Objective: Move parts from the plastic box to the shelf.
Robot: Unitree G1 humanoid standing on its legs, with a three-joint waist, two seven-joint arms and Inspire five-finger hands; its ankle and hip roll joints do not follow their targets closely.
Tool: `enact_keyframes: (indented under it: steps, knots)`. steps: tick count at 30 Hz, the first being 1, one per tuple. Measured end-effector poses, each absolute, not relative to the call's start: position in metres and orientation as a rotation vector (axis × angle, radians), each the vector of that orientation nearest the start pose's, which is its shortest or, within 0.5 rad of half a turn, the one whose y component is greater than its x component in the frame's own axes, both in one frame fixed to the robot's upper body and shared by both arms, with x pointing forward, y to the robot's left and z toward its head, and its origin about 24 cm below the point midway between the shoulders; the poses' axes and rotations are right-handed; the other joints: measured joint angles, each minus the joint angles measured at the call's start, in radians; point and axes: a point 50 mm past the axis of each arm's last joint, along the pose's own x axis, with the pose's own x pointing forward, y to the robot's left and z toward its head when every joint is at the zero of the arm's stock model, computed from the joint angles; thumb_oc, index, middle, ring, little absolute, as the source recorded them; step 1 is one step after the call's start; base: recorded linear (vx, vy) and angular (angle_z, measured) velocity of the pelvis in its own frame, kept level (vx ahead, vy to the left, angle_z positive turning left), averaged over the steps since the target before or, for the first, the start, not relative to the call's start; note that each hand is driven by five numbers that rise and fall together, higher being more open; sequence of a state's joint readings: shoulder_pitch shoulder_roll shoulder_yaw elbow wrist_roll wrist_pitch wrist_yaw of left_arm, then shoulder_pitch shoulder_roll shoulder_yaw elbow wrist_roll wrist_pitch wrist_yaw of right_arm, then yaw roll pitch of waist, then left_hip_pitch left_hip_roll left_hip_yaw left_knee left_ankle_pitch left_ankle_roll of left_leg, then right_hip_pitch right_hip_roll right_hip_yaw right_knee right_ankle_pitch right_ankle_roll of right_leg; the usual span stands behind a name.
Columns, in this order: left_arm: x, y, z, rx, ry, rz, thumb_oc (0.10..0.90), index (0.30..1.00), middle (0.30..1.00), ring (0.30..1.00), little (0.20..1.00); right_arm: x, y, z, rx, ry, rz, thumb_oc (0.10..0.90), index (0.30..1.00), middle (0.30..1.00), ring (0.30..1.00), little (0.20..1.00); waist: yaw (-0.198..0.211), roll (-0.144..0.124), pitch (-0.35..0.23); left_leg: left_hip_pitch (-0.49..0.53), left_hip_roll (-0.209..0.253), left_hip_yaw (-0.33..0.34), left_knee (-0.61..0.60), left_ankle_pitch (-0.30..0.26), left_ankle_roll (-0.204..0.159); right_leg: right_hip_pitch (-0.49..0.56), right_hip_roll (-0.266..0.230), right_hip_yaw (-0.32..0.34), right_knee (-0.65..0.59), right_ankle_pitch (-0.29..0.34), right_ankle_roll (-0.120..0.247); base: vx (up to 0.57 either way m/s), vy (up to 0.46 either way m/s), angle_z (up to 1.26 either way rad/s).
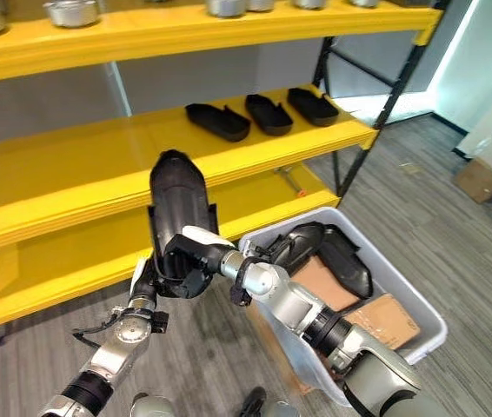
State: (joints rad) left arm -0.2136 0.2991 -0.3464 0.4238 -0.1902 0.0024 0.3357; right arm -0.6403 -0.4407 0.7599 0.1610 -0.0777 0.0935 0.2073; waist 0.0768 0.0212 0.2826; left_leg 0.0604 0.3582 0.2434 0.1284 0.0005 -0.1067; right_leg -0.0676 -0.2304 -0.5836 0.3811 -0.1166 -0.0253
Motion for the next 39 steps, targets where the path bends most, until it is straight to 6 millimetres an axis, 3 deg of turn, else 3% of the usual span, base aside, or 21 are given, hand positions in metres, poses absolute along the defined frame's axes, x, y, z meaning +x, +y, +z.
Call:
enact_keyframes:
  steps: [1,3,6,8,14,20,27,39]
  knots:
    - [0.277,0.162,-0.009,0.261,0.247,0.051,0.900,1.000,1.000,1.000,1.000,0.305,-0.053,0.091,-0.840,-0.142,0.840,0.400,0.300,0.300,0.300,0.300,0.006,-0.014,0.006,-0.007,-0.036,-0.007,-0.008,0.002,-0.022,-0.014,-0.034,0.018,0.025,0.001,0.023,0.03,0.292,0.63]
    - [0.264,0.174,-0.020,0.270,0.294,0.072,0.900,1.000,1.000,1.000,1.000,0.299,-0.052,0.081,-0.822,-0.105,0.872,0.400,0.300,0.300,0.300,0.300,0.031,-0.028,0.006,0.000,-0.121,-0.033,-0.026,0.000,-0.023,0.002,-0.054,0.114,-0.032,0.041,0.051,0.08,0.438,0.68]
    - [0.250,0.208,-0.025,0.305,0.331,0.162,0.900,1.000,1.000,1.000,1.000,0.294,-0.039,0.089,-0.787,-0.152,0.895,0.400,0.300,0.300,0.300,0.300,0.073,-0.032,0.006,0.010,-0.169,-0.058,-0.043,-0.002,-0.017,0.082,-0.067,0.111,-0.146,0.118,0.091,0.09,0.298,0.49]
    - [0.248,0.223,-0.018,0.315,0.306,0.210,0.900,1.000,1.000,1.000,1.000,0.295,-0.035,0.097,-0.782,-0.185,0.880,0.400,0.300,0.300,0.300,0.300,0.100,-0.037,0.005,0.021,-0.190,-0.082,-0.052,-0.007,-0.008,0.143,-0.066,0.108,-0.224,0.151,0.105,0.08,0.192,0.59]
    - [0.252,0.233,-0.002,0.300,0.228,0.244,0.900,1.000,1.000,1.000,1.000,0.300,-0.030,0.107,-0.796,-0.194,0.855,0.400,0.300,0.300,0.300,0.300,0.122,-0.051,0.000,0.022,-0.201,-0.112,-0.065,-0.007,-0.008,0.186,-0.061,0.103,-0.279,0.169,0.120,0.03,0.067,0.20]
    - [0.251,0.230,-0.002,0.284,0.220,0.223,0.900,1.000,1.000,1.000,1.000,0.300,-0.029,0.106,-0.798,-0.172,0.854,0.400,0.300,0.300,0.300,0.300,0.118,-0.079,-0.016,0.004,-0.183,-0.098,-0.067,-0.002,-0.018,0.191,-0.029,0.106,-0.350,0.187,0.150,0.01,0.003,-0.09]
    - [0.251,0.229,-0.003,0.282,0.222,0.219,0.900,1.000,1.000,1.000,1.000,0.303,-0.037,0.104,-0.821,-0.141,0.835,0.400,0.300,0.300,0.300,0.300,0.116,-0.080,-0.017,-0.010,-0.148,-0.107,-0.069,0.014,-0.037,0.184,0.008,0.105,-0.361,0.189,0.146,0.01,0.008,0.00]
    - [0.250,0.225,-0.005,0.263,0.224,0.236,0.900,1.000,1.000,1.000,1.000,0.303,-0.035,0.103,-0.812,-0.139,0.836,0.400,0.300,0.300,0.300,0.300,0.119,-0.084,-0.020,-0.016,-0.178,-0.088,-0.042,-0.008,-0.018,0.170,-0.028,0.125,-0.341,0.193,0.148,0.05,0.186,-0.03]
